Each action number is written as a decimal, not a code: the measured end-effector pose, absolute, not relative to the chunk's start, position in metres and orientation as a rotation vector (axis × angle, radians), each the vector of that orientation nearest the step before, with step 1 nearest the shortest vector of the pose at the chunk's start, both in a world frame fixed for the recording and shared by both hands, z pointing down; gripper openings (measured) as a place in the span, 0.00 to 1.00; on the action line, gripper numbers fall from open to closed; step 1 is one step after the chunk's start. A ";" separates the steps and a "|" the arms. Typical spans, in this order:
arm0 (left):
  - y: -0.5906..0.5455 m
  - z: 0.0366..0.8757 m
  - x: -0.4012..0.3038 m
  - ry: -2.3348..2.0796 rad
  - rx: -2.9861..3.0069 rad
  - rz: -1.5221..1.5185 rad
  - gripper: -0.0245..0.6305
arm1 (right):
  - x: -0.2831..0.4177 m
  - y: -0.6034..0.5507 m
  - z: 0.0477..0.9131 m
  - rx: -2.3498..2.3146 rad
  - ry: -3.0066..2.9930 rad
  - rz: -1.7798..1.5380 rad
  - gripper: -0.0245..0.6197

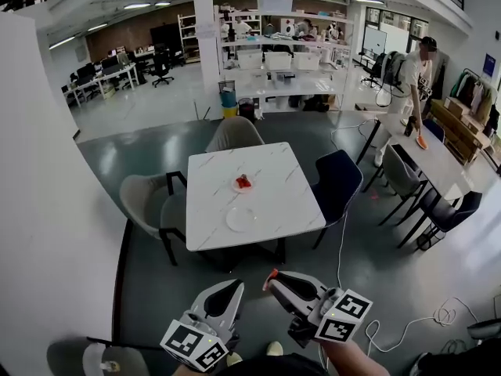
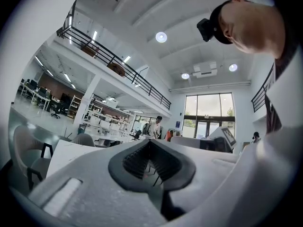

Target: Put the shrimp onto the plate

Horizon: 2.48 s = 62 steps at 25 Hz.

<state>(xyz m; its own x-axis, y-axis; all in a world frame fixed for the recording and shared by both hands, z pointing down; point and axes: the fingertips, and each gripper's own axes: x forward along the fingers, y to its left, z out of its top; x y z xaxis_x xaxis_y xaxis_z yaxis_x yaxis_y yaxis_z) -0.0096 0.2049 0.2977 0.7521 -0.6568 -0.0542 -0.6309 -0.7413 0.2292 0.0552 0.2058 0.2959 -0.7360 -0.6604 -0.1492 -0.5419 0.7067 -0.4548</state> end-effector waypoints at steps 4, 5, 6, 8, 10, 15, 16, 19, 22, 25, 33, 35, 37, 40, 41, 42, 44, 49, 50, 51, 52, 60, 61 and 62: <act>0.203 0.300 -0.001 -1.026 2.749 -0.183 0.05 | 0.064 0.206 0.293 -0.922 2.605 -0.564 0.12; 0.202 0.301 0.001 -1.026 2.748 -0.179 0.05 | 0.066 0.206 0.293 -0.919 2.600 -0.565 0.12; 0.201 0.302 0.003 -1.028 2.747 -0.175 0.05 | 0.068 0.205 0.292 -0.916 2.596 -0.567 0.13; 0.198 0.303 0.006 -1.033 2.745 -0.171 0.05 | 0.072 0.203 0.293 -0.914 2.591 -0.575 0.13; 0.194 0.305 0.009 -1.037 2.744 -0.171 0.05 | 0.076 0.199 0.295 -0.919 2.589 -0.580 0.13; 0.184 0.310 0.017 -1.073 2.728 -0.172 0.05 | 0.088 0.187 0.300 -0.913 2.595 -0.594 0.13; 0.182 0.310 0.018 -1.083 2.723 -0.170 0.05 | 0.090 0.184 0.301 -0.910 2.597 -0.602 0.13; 0.178 0.311 0.019 -1.102 2.716 -0.162 0.05 | 0.095 0.175 0.304 -0.906 2.586 -0.629 0.13; 0.171 0.310 0.017 -1.122 2.712 -0.156 0.05 | 0.095 0.167 0.305 -0.893 2.571 -0.649 0.13; 0.158 0.311 0.012 -1.140 2.700 -0.152 0.05 | 0.091 0.155 0.307 -0.884 2.568 -0.672 0.13; 0.091 0.313 -0.011 -1.120 2.714 -0.183 0.05 | 0.065 0.092 0.310 -0.915 2.577 -0.676 0.13; 0.066 0.312 -0.018 -1.101 2.730 -0.190 0.05 | 0.055 0.070 0.309 -0.928 2.581 -0.668 0.13; 0.041 0.310 -0.025 -1.082 2.753 -0.196 0.05 | 0.046 0.048 0.309 -0.941 2.583 -0.662 0.13; 0.007 0.311 -0.036 -1.048 2.770 -0.191 0.05 | 0.034 0.017 0.312 -0.970 2.567 -0.673 0.13; -0.003 0.312 -0.039 -1.034 2.771 -0.189 0.05 | 0.031 0.008 0.315 -0.984 2.562 -0.678 0.13; -0.013 0.314 -0.041 -1.019 2.775 -0.190 0.05 | 0.029 -0.002 0.318 -1.002 2.556 -0.683 0.13; -0.033 0.318 -0.045 -0.991 2.789 -0.195 0.05 | 0.028 -0.021 0.325 -1.043 2.544 -0.688 0.13; -0.073 0.329 -0.054 -0.936 2.787 -0.201 0.05 | 0.022 -0.057 0.338 -1.117 2.516 -0.717 0.13; -0.079 0.333 -0.054 -0.925 2.782 -0.197 0.05 | 0.021 -0.063 0.340 -1.125 2.513 -0.725 0.13; -0.085 0.336 -0.053 -0.916 2.780 -0.196 0.05 | 0.022 -0.069 0.342 -1.131 2.511 -0.731 0.13; -0.091 0.338 -0.051 -0.909 2.778 -0.199 0.05 | 0.023 -0.076 0.344 -1.136 2.508 -0.736 0.13; -0.157 0.360 -0.042 -0.952 2.756 -0.224 0.05 | 0.029 -0.150 0.378 -1.119 2.564 -0.779 0.13; -0.166 0.361 -0.041 -0.969 2.753 -0.225 0.05 | 0.031 -0.160 0.383 -1.109 2.580 -0.790 0.13; -0.176 0.362 -0.039 -0.987 2.750 -0.227 0.05 | 0.033 -0.171 0.388 -1.098 2.597 -0.799 0.13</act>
<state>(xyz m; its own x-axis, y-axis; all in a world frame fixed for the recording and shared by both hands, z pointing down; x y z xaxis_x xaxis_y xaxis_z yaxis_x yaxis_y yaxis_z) -0.0395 -0.1759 0.3616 0.7640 -0.6411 -0.0732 -0.6087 -0.7537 0.2479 0.0328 -0.1712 0.3879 -0.7003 -0.7136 0.0164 -0.5993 0.5753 -0.5566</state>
